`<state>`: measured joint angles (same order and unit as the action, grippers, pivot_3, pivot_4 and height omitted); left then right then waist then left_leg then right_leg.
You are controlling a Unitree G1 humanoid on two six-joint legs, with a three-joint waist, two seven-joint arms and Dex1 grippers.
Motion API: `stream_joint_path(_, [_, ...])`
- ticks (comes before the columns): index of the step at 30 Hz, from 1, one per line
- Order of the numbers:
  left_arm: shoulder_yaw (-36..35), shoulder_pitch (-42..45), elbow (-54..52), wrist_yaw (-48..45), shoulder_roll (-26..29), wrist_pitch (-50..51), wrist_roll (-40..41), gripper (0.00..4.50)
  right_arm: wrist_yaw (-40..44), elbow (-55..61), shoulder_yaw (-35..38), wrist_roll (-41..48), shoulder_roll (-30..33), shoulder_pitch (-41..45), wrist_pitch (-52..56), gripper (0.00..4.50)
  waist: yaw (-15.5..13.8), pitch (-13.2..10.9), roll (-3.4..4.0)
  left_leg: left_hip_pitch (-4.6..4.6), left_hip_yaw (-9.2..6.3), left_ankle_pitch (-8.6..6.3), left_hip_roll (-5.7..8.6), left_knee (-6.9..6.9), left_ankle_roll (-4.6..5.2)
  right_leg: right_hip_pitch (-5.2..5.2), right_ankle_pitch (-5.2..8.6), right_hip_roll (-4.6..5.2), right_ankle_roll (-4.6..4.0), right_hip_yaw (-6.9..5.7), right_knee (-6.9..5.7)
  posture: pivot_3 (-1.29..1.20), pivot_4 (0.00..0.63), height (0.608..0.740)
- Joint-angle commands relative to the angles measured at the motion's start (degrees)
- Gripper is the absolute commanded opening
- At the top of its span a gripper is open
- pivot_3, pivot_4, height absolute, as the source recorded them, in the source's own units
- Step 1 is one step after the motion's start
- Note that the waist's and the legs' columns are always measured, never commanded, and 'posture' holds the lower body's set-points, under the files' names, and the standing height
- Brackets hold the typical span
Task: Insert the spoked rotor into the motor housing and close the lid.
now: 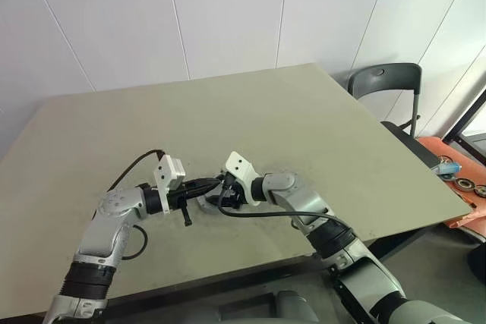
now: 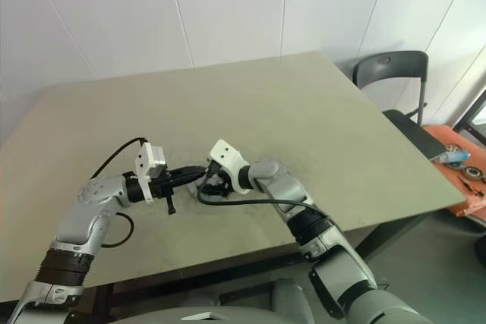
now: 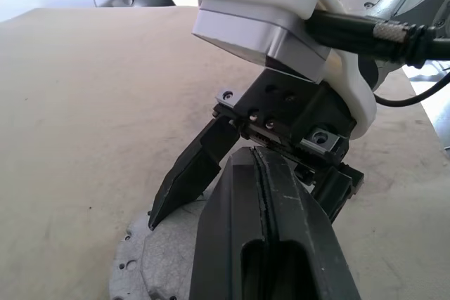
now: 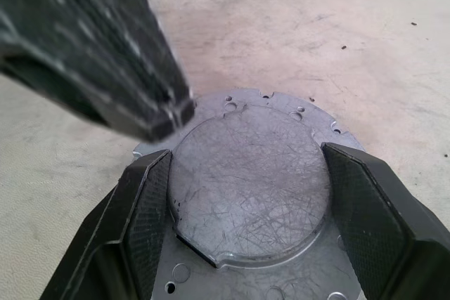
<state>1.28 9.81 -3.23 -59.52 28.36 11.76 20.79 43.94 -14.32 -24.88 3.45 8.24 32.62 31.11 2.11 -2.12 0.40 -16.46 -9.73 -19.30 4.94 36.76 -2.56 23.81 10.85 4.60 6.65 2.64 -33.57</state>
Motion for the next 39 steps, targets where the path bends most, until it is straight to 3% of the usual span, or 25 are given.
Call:
stream_joint_path(1, [-0.7,1.3,-2.3,1.0,1.1,0.9,0.6,0.02,-0.5,-2.3,-0.1,-1.2,0.7,-0.1,1.3,3.04,0.0,0.0,0.02,0.00,0.00,0.00,0.00,0.00,0.00,0.00,0.00,0.00,0.00,0.00,0.00,0.00,0.000,0.740])
stream_joint_path(12, [1.4,3.6,5.3,1.0,1.4,-2.9,-3.6,0.02,-0.8,-2.5,0.1,-1.3,0.5,-0.1,1.1,3.04,0.0,0.0,0.05,-0.01,0.01,0.00,0.00,0.00,0.00,0.01,0.03,0.00,-0.04,0.00,0.02,0.00,0.000,0.740])
stream_joint_path(39, [4.6,0.9,-2.9,8.2,3.0,1.5,-8.0,0.02,-1.5,-2.1,0.6,-1.2,0.4,-0.3,1.2,3.04,0.0,-0.2,0.16,-0.02,0.00,0.00,-0.01,0.00,0.00,0.03,0.03,0.00,-0.04,0.00,0.01,0.00,0.000,0.740])
